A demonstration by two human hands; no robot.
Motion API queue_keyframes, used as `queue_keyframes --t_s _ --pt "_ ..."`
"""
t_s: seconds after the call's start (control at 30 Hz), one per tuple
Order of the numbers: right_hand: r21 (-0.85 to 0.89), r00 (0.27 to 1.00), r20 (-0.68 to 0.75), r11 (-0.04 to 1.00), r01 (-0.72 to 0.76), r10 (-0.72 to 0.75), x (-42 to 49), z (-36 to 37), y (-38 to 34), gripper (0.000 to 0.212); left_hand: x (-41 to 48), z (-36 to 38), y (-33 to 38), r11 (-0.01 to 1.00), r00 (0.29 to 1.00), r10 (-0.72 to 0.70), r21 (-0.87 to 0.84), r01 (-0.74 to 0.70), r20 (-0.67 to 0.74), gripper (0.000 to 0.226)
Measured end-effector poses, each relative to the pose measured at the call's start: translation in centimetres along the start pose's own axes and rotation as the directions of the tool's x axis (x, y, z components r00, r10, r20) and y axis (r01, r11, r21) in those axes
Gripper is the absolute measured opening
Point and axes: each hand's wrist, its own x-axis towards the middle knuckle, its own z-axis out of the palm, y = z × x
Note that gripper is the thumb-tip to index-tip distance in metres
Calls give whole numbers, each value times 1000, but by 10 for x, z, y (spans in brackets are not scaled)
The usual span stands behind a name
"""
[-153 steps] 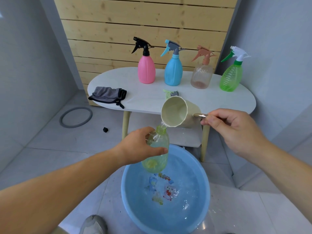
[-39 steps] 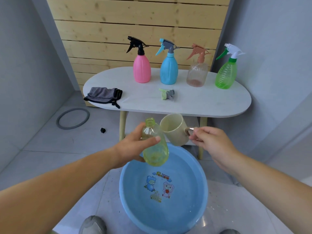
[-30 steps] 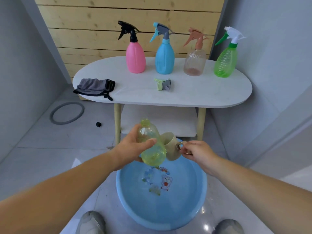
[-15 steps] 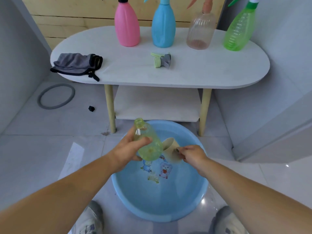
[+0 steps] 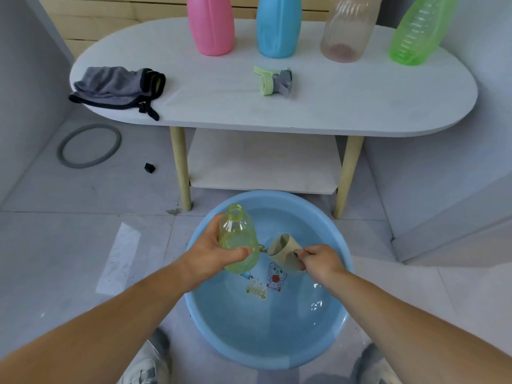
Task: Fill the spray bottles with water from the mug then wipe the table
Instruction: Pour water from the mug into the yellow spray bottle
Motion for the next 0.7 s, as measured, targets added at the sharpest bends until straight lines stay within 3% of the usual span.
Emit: queue_keyframes --t_s 0.33,0.5,0.7 --pt "160 999 10 986 43 -45 -8 -10 0 30 -6 0 6 1000 1000 -13 -25 13 -10 64" --pt "277 991 31 954 115 -129 -28 -35 -20 27 -17 -3 24 996 1000 18 -82 -18 3 53" --pt "403 962 7 882 246 -272 -69 -77 -65 24 -36 -11 64 994 994 109 -35 -107 34 64"
